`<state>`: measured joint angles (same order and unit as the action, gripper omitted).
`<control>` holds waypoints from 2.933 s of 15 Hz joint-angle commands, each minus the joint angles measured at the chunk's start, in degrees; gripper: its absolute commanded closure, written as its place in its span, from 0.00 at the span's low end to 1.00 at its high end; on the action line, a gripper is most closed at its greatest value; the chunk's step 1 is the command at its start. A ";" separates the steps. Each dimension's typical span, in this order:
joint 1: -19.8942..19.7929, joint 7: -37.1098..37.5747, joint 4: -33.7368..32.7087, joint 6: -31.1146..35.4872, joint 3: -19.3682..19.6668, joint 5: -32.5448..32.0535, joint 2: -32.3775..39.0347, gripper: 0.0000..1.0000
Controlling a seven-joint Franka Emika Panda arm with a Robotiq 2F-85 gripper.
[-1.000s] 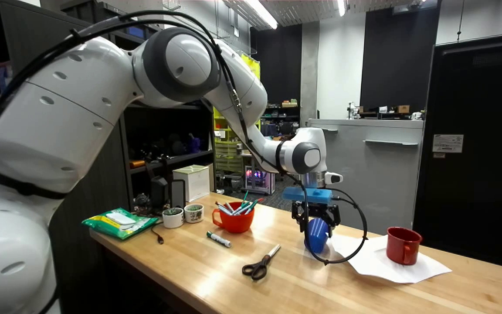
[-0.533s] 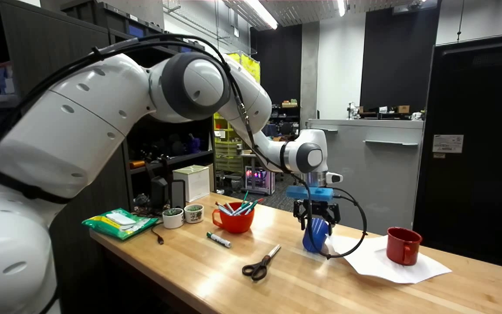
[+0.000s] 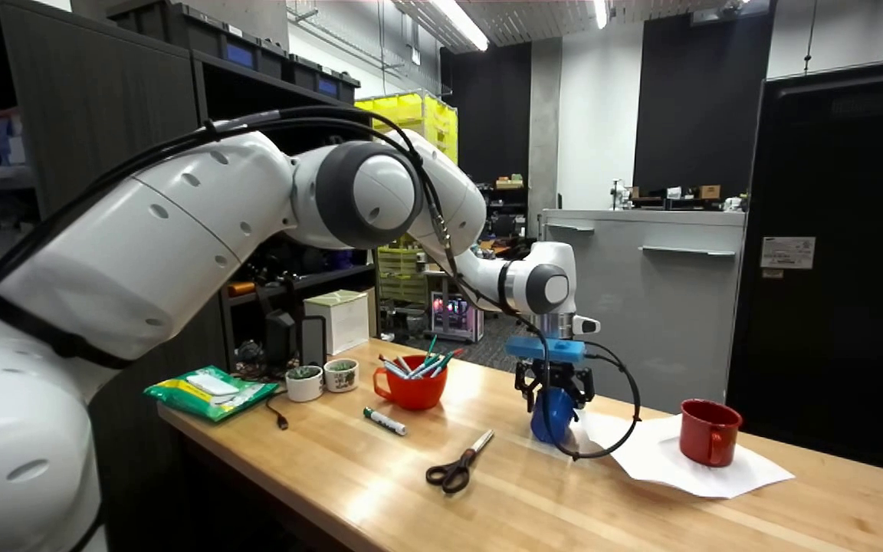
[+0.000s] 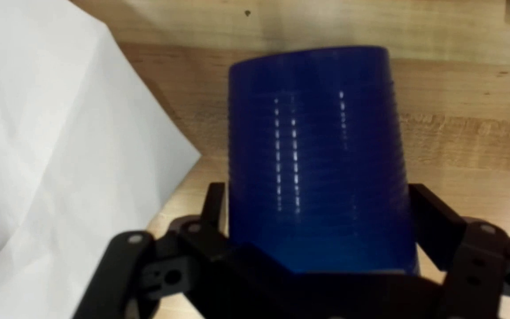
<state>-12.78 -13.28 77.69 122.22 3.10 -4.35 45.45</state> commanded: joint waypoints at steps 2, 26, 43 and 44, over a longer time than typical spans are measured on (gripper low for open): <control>-0.15 -1.10 -4.08 -2.12 -0.16 0.70 2.07 0.31; 18.53 10.09 49.81 80.94 20.02 2.33 -17.27 0.40; 36.75 13.29 44.07 75.67 37.95 21.91 -10.74 0.40; 37.13 13.98 43.76 75.65 38.63 22.88 -9.40 0.40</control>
<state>21.92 -1.55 122.64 197.87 38.81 15.61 32.10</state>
